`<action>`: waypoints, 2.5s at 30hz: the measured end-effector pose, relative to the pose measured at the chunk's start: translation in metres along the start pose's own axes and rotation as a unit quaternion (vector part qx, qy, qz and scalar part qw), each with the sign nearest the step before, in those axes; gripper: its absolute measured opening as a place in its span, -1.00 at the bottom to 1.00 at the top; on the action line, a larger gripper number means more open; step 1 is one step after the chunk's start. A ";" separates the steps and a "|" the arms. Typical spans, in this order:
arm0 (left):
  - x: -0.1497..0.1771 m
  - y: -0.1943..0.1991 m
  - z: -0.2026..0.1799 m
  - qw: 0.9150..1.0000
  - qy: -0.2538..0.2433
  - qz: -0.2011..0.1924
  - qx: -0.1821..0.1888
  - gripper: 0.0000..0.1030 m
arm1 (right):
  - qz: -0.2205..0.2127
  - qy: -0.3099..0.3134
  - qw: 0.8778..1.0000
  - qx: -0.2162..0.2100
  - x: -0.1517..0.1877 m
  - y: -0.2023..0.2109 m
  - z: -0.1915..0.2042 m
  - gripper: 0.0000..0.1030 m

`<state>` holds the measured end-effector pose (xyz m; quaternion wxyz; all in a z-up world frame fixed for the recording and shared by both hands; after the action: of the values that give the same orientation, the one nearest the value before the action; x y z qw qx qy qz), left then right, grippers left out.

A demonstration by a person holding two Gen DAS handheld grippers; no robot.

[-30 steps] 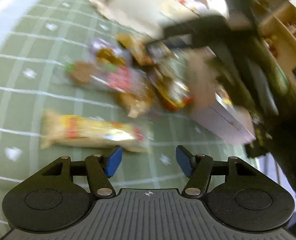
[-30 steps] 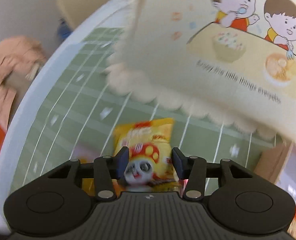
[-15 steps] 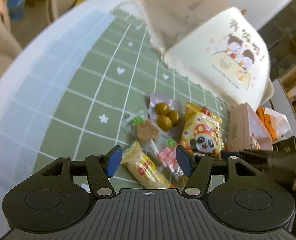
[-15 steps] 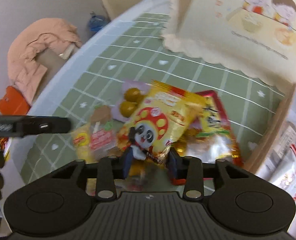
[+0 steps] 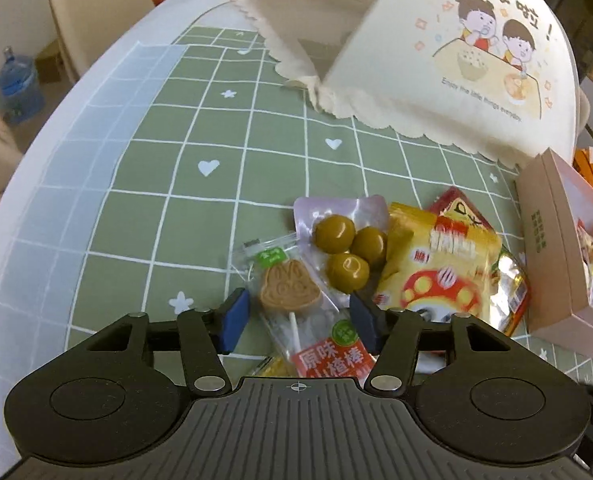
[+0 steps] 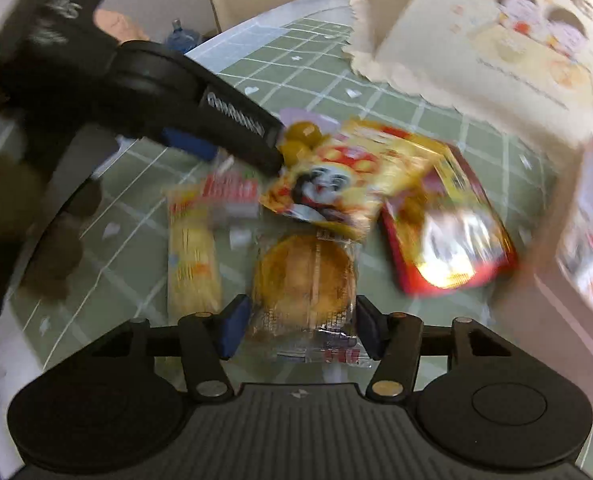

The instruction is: Organize snacks

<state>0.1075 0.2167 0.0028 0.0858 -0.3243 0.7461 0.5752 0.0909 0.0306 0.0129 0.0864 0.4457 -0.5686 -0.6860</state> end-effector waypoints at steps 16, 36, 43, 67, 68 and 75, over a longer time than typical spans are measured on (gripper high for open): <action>0.081 0.062 -0.075 0.984 -0.081 0.041 0.151 -0.74 | -0.003 -0.094 0.991 0.091 0.075 0.030 -0.077 0.22; 0.053 0.038 -0.002 0.996 0.083 -0.018 0.035 -0.13 | -0.065 -0.057 0.993 0.075 0.028 0.055 -0.030 0.36; 0.059 0.044 -0.004 1.000 -0.015 -0.016 -0.005 0.17 | -0.008 -0.167 0.986 0.003 -0.029 0.013 -0.034 0.40; 0.084 0.086 -0.062 0.987 -0.115 -0.015 0.110 0.08 | 0.017 -0.066 0.997 -0.030 0.010 0.016 -0.046 -0.32; 0.092 0.081 -0.079 0.980 -0.152 0.005 0.131 0.07 | 0.015 -0.072 0.997 -0.028 0.017 0.018 -0.052 -0.32; 0.140 0.041 -0.146 0.936 -0.309 0.108 0.129 0.04 | 0.010 -0.119 0.993 -0.005 0.052 0.035 -0.087 -0.26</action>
<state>0.0109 0.0347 0.0133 0.2909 -0.0341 0.7810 0.5517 0.1083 -0.0754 0.0203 0.0279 0.3547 -0.5757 -0.7362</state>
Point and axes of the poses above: each gripper's, at about its wrist camera, not at the fingertips, and y roughly against the way its jaws point, z to its left, x to its underside, the point moved 2 cm from there along -y, roughly the way its jaws point, and after that the axes turned 10 degrees about x, right-handed, at the moved point
